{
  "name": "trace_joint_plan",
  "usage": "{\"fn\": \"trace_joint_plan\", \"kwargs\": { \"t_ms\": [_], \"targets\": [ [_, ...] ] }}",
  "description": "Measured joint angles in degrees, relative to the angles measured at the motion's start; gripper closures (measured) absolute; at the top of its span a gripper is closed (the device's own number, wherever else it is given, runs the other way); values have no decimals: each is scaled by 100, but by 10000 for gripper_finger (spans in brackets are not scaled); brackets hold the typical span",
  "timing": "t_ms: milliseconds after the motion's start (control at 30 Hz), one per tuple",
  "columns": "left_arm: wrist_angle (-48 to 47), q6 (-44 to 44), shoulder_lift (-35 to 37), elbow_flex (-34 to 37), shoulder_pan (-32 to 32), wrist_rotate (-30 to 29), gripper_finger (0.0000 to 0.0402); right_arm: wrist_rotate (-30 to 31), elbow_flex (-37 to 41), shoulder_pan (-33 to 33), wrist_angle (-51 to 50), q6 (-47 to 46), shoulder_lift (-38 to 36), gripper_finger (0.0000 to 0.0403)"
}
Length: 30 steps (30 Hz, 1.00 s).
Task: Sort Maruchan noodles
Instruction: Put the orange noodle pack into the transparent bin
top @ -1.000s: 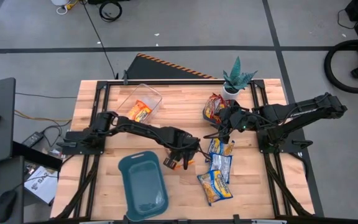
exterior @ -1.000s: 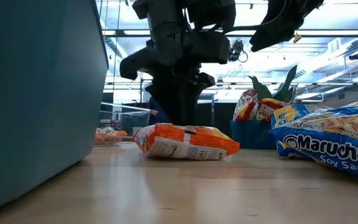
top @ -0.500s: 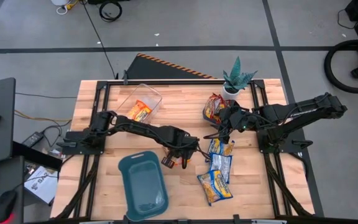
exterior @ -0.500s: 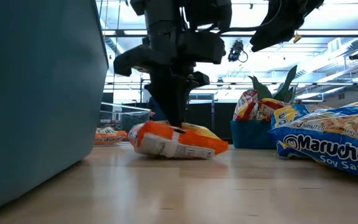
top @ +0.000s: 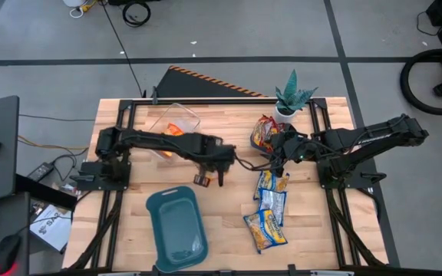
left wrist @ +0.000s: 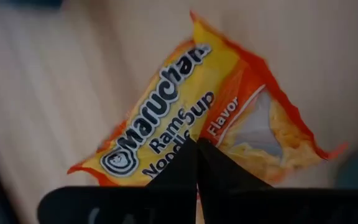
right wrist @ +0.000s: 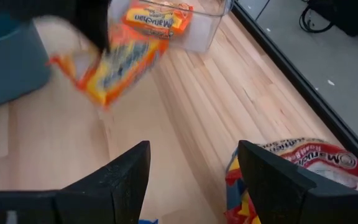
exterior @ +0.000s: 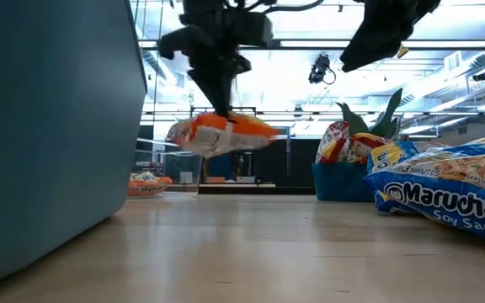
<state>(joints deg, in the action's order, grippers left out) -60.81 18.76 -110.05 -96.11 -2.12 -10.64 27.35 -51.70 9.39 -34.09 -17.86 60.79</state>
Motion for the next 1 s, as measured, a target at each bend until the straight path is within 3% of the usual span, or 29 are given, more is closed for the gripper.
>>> {"fn": "trace_joint_plan", "kwargs": {
  "t_ms": [300,633,767,1000],
  "targets": [
    [-921,-144,868,2,470,-508,401,90,376,2,-17,-297,-2,154],
    [-1299,301,1528,-1,1889,-524,401,129,437,50,203,-293,0,154],
    [-1152,763,1531,135,2580,-287,401,112,437,82,244,-273,-1,154],
    [-227,1605,1520,1199,3572,36,401,108,437,194,231,-298,1,154]
  ]
}}
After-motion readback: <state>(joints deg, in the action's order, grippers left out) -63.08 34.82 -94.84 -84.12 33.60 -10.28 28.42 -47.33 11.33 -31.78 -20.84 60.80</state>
